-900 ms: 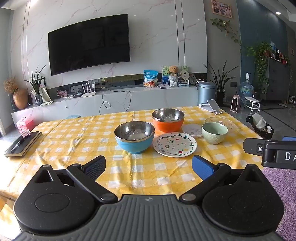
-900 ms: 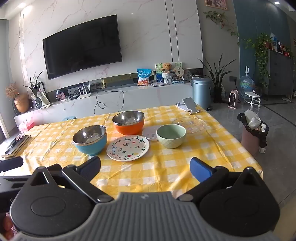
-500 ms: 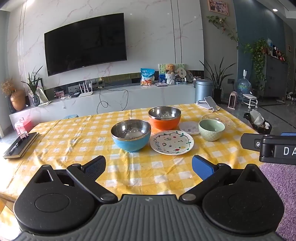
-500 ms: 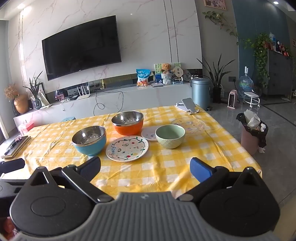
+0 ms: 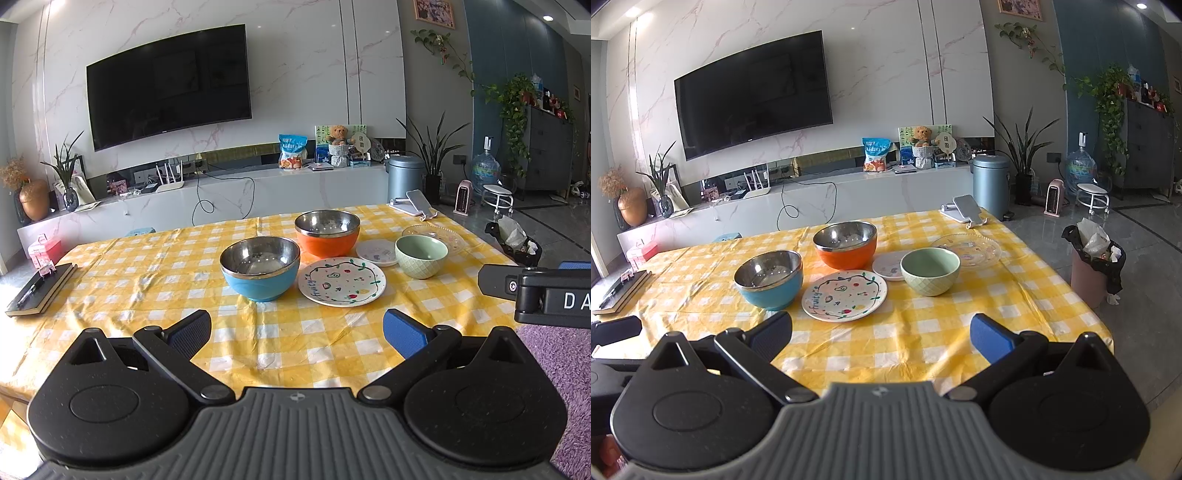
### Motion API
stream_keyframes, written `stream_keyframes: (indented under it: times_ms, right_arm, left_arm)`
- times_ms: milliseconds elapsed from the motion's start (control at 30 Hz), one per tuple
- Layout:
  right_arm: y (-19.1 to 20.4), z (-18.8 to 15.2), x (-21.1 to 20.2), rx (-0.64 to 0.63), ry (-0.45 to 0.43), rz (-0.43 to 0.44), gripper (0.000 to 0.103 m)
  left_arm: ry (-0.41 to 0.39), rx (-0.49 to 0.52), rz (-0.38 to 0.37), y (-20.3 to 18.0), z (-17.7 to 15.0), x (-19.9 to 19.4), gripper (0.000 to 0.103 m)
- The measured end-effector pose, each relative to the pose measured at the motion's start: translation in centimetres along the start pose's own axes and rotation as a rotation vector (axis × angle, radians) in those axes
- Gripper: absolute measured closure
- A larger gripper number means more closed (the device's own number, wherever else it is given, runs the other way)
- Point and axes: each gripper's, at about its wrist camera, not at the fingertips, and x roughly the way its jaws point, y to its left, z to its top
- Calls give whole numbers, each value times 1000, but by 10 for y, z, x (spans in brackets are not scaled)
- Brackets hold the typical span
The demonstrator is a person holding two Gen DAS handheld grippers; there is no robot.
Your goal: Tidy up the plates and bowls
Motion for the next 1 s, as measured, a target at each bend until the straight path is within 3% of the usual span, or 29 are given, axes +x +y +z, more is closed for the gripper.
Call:
stream_keyframes:
  times_ms: [1000]
  right_arm:
    - [2,-3,4,2,7,0,2]
  left_arm:
    - [3,1,1,-1,0,1,0]
